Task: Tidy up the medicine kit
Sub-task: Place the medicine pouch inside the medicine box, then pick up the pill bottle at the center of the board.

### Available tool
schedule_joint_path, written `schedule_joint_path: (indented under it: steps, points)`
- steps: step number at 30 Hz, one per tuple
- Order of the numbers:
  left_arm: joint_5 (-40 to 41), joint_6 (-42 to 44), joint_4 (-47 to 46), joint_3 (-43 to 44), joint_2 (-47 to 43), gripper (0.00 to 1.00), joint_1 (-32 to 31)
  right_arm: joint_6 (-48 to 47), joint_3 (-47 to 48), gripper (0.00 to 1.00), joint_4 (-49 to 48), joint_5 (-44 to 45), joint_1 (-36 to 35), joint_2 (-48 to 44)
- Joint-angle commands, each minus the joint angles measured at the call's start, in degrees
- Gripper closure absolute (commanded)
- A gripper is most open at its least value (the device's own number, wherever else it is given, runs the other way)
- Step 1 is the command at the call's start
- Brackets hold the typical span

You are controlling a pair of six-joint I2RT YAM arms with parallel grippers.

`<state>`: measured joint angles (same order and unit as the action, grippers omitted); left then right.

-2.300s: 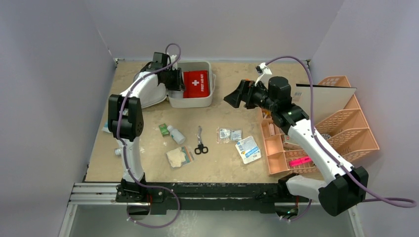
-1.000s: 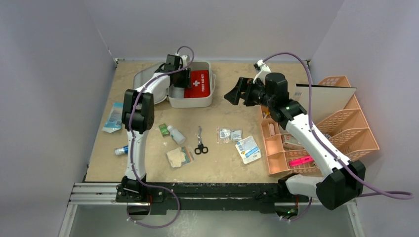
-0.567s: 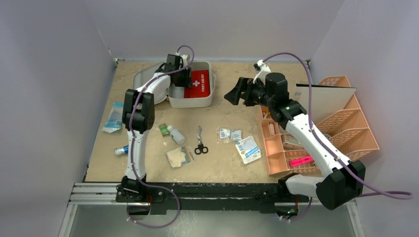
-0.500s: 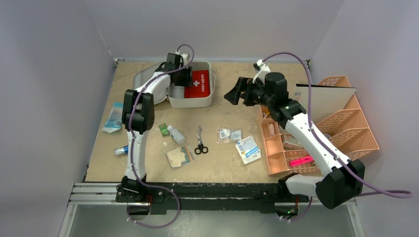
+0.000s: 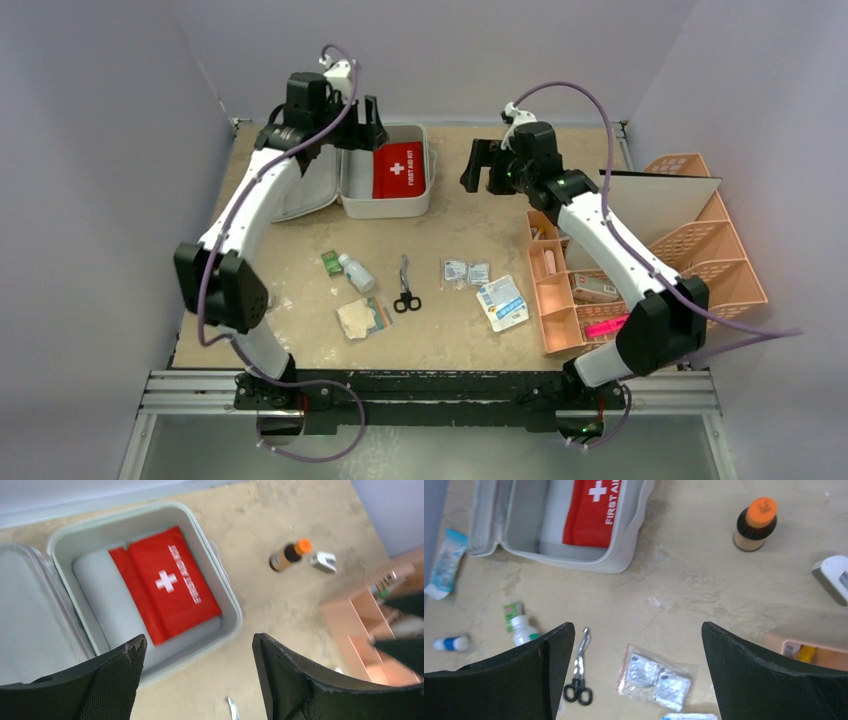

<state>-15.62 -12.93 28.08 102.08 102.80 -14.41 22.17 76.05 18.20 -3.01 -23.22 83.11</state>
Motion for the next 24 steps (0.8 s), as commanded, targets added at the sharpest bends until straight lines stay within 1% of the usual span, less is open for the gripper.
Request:
schedule_joint_path:
  steps: [1, 4, 6, 12, 13, 16, 18, 20, 24]
  points:
    - [-5.8, -1.1, 3.3, -12.1, -10.1, 0.22, -0.2, -7.7, 4.2, 0.02, 0.0, 6.0, 0.1, 5.4]
    - [-8.5, -1.5, 2.0, -21.7, -17.5, 0.2, -0.3, -10.9, 6.0, 0.06, -2.8, 7.6, 0.2, 10.2]
    - [-9.8, -1.0, 1.3, -27.2, -21.8, 0.19, -0.3, -12.5, 8.5, 0.1, -2.9, 10.5, 0.3, 14.4]
    - [-10.9, 1.5, 1.7, -37.3, -29.9, 0.17, -0.4, -16.1, 19.2, 0.23, 1.4, 16.0, 1.2, 25.5]
    - [-10.8, 1.7, 1.4, -38.6, -30.9, 0.17, -0.4, -16.4, 21.1, 0.24, 2.3, 16.8, 1.5, 26.9]
    - [-5.8, 1.5, 0.2, -43.0, -34.2, 0.16, -0.4, -16.6, 25.9, 0.26, 3.8, 18.0, 2.4, 29.9]
    - [-3.5, 1.4, -0.7, -44.7, -36.6, 0.15, -0.4, -17.0, 28.5, 0.27, 5.2, 17.7, 3.1, 31.6]
    - [-1.7, 1.4, 0.2, -44.1, -37.7, 0.15, -0.4, -17.2, 31.5, 0.27, 7.3, 18.9, 3.7, 33.5]
    - [1.3, 1.5, 1.5, -43.7, -39.1, 0.13, -0.6, -17.8, 35.7, 0.25, 10.0, 18.5, 4.8, 35.5]
